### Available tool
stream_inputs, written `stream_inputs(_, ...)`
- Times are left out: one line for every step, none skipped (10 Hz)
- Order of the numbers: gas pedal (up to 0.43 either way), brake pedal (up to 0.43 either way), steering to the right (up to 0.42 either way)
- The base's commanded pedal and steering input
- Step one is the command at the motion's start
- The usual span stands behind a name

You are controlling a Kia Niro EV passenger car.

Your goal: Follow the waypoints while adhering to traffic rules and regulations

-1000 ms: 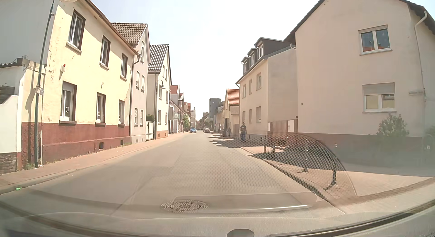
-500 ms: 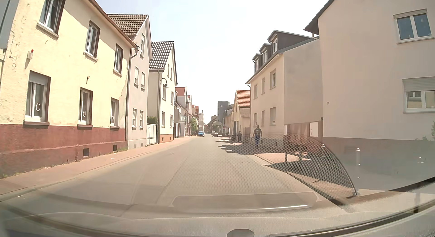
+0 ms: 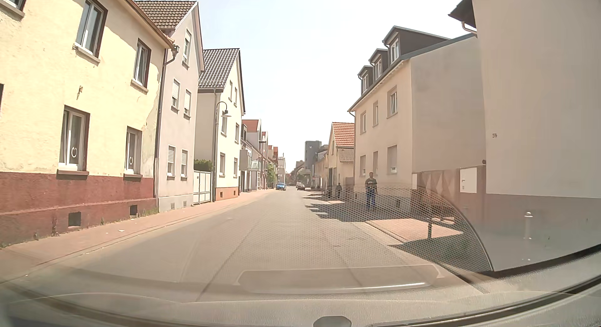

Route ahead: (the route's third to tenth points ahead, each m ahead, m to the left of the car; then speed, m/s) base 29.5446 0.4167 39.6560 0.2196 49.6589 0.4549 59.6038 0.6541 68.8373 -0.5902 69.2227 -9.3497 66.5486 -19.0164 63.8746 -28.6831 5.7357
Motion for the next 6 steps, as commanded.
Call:
stream_inputs(0.098,0.000,-0.014)
stream_inputs(0.098,0.000,-0.014)
stream_inputs(0.098,0.000,-0.014)
stream_inputs(0.110,0.000,-0.013)
stream_inputs(0.110,0.000,-0.012)
stream_inputs(0.110,0.000,-0.012)
